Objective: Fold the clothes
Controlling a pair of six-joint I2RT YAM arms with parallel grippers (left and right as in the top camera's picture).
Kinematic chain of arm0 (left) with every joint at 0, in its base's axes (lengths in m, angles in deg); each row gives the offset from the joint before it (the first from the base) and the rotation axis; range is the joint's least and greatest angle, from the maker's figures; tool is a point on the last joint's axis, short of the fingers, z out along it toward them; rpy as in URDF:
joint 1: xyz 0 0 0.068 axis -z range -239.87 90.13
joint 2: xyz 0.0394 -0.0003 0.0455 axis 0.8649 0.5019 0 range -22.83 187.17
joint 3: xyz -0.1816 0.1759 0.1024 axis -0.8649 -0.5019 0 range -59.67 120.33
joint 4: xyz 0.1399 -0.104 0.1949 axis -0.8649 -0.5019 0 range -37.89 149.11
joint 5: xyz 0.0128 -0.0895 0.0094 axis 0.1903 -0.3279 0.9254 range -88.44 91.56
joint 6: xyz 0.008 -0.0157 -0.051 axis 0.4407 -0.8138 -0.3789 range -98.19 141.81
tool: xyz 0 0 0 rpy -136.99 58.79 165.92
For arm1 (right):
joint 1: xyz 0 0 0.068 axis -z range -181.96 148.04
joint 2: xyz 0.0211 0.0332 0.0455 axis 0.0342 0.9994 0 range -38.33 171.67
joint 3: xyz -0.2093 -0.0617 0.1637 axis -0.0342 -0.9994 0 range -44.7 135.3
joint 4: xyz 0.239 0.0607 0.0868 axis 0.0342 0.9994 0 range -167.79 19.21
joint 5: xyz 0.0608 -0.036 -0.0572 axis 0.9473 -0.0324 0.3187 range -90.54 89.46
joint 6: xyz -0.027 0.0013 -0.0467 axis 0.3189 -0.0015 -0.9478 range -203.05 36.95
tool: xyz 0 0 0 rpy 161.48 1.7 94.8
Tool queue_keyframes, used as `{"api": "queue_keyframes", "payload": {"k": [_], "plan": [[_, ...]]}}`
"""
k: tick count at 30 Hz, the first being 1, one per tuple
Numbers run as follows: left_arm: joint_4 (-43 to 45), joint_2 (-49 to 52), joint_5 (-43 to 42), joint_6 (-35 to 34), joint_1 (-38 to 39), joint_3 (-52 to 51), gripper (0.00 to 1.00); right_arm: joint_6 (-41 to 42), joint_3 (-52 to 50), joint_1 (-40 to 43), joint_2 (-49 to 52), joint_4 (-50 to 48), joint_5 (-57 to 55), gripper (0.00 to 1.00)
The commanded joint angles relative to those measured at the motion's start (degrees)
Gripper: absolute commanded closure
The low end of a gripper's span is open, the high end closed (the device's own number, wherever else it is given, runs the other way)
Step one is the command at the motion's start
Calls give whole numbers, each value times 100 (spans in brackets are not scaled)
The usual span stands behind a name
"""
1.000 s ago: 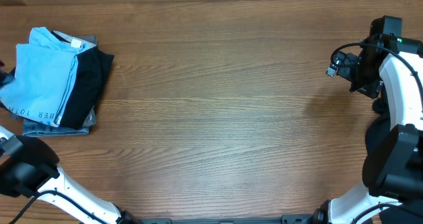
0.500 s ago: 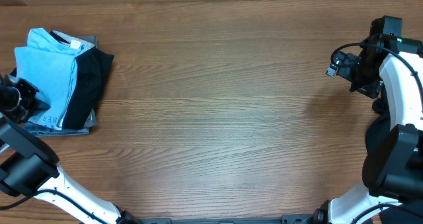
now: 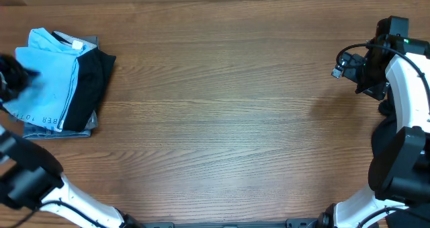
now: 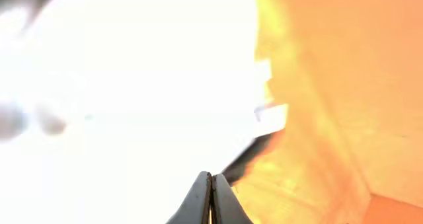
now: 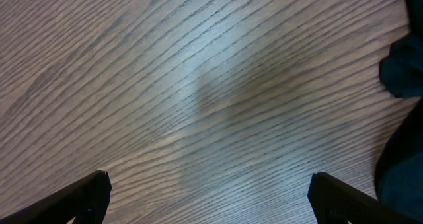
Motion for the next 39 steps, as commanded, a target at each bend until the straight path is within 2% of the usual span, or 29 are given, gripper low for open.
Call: {"api": "queue_keyframes", "payload": {"k": [1, 15, 19, 21, 23, 24, 26, 27, 30, 35, 39], "plan": [[238, -343, -540, 127, 157, 175, 96, 17, 61, -17, -57, -17, -52, 0], [791, 1154, -487, 153, 385, 173, 96, 17, 61, -17, -57, -17, -52, 0], [671, 1816, -579, 501, 485, 146, 96, 17, 61, -17, -57, -17, -52, 0], [533, 2124, -1386, 903, 551, 142, 96, 17, 61, -17, -57, -17, -52, 0], [485, 2308, -2809, 1475, 573, 142, 96, 17, 61, -17, -57, -17, -52, 0], [507, 2352, -4015, 1635, 570, 144, 96, 17, 61, -17, -57, -20, -52, 0], [643, 2306, -5169, 1626, 509, 201, 96, 17, 61, -17, -57, -17, -52, 0], [623, 2247, -5209, 1482, 463, 282, 96, 17, 61, -17, -57, -17, -52, 0], [354, 1867, -4505, 1510, 269, 450, 96, 17, 61, -17, -57, -20, -52, 0], [-90, 863, -2243, 1462, -146, 466, 96, 17, 61, -17, -57, -17, -52, 0], [-319, 157, -1084, 662, -501, 466, 96, 20, 61, -17, -57, -17, -52, 0]]}}
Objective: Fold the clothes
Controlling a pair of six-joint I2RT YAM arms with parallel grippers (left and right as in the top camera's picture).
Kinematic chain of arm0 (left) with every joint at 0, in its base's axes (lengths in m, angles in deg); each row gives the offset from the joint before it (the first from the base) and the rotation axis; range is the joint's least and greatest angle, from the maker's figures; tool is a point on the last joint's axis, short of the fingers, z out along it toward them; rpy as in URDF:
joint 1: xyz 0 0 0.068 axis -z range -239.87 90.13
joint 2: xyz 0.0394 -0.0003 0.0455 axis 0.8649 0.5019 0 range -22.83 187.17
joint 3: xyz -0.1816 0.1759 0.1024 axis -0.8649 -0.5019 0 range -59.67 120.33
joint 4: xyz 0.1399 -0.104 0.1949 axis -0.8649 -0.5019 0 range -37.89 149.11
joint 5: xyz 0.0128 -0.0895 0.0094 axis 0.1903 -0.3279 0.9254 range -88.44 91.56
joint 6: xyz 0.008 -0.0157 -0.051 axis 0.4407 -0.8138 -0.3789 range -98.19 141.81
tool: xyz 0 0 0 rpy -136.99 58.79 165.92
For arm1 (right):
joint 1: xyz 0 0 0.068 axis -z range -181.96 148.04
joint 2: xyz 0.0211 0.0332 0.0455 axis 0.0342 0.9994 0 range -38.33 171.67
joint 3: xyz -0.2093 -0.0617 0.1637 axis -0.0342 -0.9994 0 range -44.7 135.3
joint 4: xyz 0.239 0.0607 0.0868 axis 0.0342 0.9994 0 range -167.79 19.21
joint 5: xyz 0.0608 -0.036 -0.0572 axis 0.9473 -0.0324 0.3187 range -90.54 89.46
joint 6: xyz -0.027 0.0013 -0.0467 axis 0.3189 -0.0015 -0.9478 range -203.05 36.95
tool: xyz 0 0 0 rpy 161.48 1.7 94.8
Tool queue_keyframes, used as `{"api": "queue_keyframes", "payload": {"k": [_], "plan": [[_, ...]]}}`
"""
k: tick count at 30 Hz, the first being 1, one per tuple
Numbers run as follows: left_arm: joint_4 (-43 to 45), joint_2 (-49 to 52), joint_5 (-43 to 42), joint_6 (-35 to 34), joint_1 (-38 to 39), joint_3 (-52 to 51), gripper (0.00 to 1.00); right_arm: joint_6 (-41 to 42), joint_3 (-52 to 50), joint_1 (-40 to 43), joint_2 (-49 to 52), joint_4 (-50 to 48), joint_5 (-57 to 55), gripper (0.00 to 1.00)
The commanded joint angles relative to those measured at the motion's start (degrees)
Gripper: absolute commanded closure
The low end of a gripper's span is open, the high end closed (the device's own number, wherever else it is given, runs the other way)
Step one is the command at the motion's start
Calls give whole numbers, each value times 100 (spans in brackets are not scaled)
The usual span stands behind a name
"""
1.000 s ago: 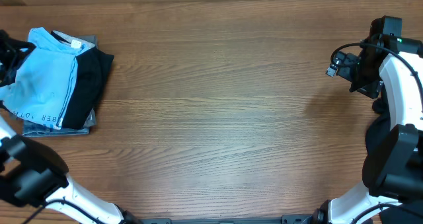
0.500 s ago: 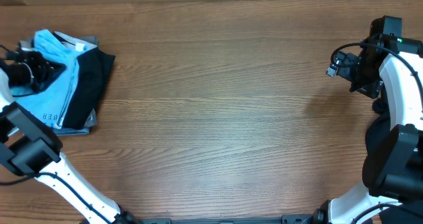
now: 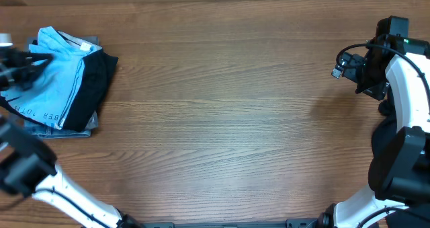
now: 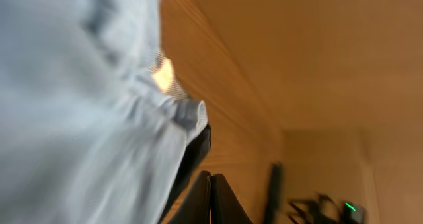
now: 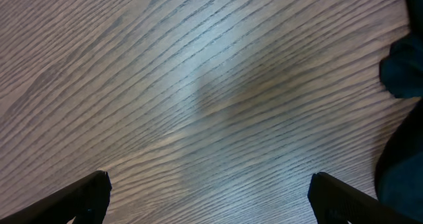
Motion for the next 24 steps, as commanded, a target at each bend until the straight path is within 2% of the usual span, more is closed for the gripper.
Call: {"api": "queue_keyframes", "payload": {"k": [1, 6, 13, 18, 24], "plan": [[-186, -1082, 1556, -667, -455, 192, 96, 15, 61, -17, -57, -15, -55, 0], [-407, -1283, 2850, -1062, -737, 81, 96, 15, 61, -17, -57, -13, -55, 0], [195, -1261, 3147, -1137, -739, -1252, 96, 15, 61, -17, -57, -13, -55, 0], [1019, -1261, 3891, -1458, -800, -2334, 96, 15, 61, -17, -57, -13, -55, 0], [1357, -1261, 4590, -1770, -802, -2734, 96, 17, 61, -17, -57, -15, -55, 0]]}}
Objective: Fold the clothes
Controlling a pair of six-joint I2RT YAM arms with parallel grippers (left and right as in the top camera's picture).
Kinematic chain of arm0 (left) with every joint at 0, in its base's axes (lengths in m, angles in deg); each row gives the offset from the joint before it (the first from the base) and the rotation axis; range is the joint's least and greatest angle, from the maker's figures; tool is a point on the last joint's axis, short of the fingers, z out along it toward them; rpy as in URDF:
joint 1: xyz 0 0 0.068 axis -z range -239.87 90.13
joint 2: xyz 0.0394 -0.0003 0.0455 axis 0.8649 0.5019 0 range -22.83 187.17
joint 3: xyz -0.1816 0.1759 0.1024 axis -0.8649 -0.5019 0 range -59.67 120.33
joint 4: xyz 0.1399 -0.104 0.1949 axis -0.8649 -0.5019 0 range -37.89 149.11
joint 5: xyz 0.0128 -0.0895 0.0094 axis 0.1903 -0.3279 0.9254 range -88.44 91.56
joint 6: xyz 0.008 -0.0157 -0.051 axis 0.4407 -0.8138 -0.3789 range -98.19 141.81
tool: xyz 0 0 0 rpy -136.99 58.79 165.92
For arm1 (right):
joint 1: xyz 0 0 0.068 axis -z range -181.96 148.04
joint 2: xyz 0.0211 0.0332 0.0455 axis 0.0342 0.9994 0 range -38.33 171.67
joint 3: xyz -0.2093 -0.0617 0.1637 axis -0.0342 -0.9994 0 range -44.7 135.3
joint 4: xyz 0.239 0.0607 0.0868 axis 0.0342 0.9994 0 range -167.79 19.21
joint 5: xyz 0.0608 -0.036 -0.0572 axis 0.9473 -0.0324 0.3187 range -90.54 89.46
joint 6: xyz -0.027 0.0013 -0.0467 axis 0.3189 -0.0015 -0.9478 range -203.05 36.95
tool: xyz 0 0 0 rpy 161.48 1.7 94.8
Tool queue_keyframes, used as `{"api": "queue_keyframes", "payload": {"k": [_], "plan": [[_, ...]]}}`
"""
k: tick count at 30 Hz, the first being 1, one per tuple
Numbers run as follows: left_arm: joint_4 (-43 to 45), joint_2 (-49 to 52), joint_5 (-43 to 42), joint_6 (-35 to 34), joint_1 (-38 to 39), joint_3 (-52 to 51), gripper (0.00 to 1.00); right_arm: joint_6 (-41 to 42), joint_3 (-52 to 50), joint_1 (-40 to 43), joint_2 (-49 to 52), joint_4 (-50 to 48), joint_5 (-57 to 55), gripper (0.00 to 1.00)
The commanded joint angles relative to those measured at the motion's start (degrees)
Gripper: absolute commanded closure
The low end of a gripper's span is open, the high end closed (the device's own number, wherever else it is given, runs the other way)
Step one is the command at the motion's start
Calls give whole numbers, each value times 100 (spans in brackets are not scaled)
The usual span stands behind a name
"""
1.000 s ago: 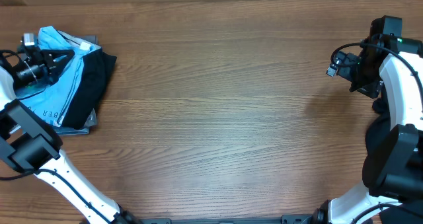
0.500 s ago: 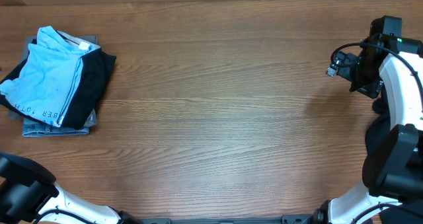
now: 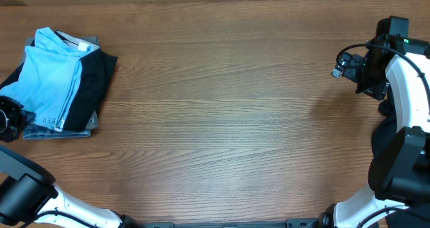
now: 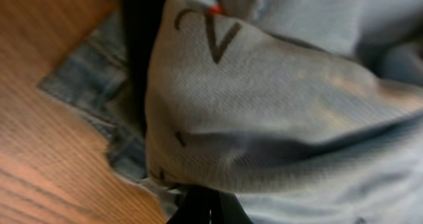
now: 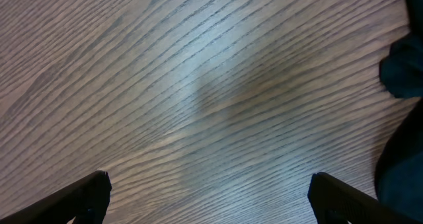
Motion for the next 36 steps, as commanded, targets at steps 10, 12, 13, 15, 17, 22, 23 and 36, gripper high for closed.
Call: {"api": "queue_keyframes", "payload": {"k": [10, 12, 13, 15, 17, 22, 23, 36], "plan": [[-170, -4, 1338, -772, -39, -157, 96, 17, 61, -20, -57, -17, -52, 0], [-221, -103, 1106, -756, -39, -57, 96, 17, 61, -20, -57, -15, -52, 0], [-216, -186, 920, -713, -39, -11, 96, 20, 61, -20, -57, -17, -52, 0], [-155, -389, 396, -702, -39, 74, 96, 17, 61, -20, -57, -15, -52, 0], [-107, -619, -262, -710, -42, 170, 96, 17, 61, -20, -57, -15, -52, 0], [-72, -951, -942, -732, -39, 496, 96, 17, 61, -20, -57, -15, -52, 0], [-66, -962, -925, -730, -39, 527, 96, 17, 61, -20, -57, -15, -52, 0], [155, -424, 114, -387, 44, 485, 96, 17, 61, -20, -57, -15, -52, 0]]}}
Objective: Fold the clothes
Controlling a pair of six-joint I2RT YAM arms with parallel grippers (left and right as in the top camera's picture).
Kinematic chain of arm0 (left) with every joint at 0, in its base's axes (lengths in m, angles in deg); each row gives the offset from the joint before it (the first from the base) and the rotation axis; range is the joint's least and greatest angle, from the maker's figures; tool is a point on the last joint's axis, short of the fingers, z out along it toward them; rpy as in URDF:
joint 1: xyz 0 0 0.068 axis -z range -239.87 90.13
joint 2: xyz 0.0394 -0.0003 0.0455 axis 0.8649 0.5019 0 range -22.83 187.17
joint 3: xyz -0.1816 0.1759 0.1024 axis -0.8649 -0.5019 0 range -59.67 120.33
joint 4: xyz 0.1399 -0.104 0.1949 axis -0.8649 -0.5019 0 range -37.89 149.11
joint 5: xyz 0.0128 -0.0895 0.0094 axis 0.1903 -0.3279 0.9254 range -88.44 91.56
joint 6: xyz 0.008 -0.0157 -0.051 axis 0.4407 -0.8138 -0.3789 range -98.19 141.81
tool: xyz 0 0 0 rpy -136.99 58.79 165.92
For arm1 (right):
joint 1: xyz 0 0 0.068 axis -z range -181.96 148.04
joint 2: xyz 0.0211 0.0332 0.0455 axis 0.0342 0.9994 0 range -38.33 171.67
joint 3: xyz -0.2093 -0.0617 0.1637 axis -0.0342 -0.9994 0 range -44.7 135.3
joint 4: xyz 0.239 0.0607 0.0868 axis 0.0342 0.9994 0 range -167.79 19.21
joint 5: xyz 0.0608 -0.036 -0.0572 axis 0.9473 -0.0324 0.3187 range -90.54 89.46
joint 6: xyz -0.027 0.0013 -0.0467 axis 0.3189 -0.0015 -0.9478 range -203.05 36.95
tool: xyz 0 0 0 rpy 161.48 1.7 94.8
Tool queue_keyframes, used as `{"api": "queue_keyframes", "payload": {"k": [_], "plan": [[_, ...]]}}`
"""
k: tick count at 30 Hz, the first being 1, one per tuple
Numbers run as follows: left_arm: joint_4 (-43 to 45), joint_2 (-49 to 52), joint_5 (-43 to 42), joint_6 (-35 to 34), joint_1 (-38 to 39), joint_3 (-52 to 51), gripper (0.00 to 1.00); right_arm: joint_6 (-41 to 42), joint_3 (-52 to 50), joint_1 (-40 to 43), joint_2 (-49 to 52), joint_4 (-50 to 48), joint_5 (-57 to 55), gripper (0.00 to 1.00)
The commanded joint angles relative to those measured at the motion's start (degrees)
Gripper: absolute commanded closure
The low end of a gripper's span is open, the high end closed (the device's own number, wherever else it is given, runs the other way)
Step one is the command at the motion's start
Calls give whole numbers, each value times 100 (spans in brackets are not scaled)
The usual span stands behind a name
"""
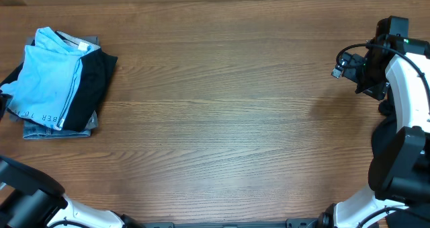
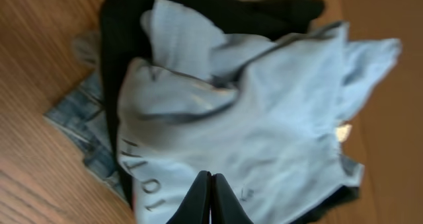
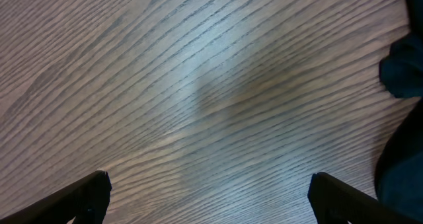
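A stack of clothes lies at the table's far left. On top is a light blue shirt with dark lettering, over a black garment and folded jeans. In the left wrist view my left gripper hangs shut above the blue shirt, with nothing between its fingers. The shirt is rumpled on the black garment. My right gripper stands open over bare wood at the far right, holding nothing.
The wooden table stretches between the stack and the right arm. A dark blue shape shows at the right edge of the right wrist view. The left arm's base is at the near left corner.
My left gripper was close against the near-left corner of the stack; now it is farther back, off the overhead view's left edge, and sees the whole stack. The right arm is unchanged.
My shut left gripper was at the left side of the blue shirt, then at the stack's far-left part, then at its near-left corner, and now stands back from it. The shirt's left edge has shifted slightly. The right gripper stayed open over bare wood throughout.
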Motion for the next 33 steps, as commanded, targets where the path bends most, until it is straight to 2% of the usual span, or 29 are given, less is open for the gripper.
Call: {"api": "queue_keyframes", "payload": {"k": [1, 6, 12, 18, 22, 26, 29, 33], "plan": [[55, 470, 271, 247, 72, -7, 96, 15, 61, -20, -57, -17, -55, 0], [125, 1191, 302, 496, 162, -7, 96, 13, 61, -20, -57, -15, -55, 0], [22, 1475, 855, 295, 17, -7, 96, 13, 61, -20, -57, -17, -55, 0], [22, 1099, 610, 177, -22, -4, 96, 13, 61, -20, -57, -15, -55, 0], [186, 420, 195, -72, 90, -2, 96, 13, 61, -20, -57, -15, -55, 0], [501, -282, 188, -195, 326, -2, 96, 13, 61, -20, -57, -15, -55, 0], [715, -599, 415, -192, 616, -2, 96, 15, 61, -20, -57, -15, -55, 0], [857, -627, 1357, -190, 1220, -2, 96, 13, 61, -20, -57, -17, -55, 0]]}}
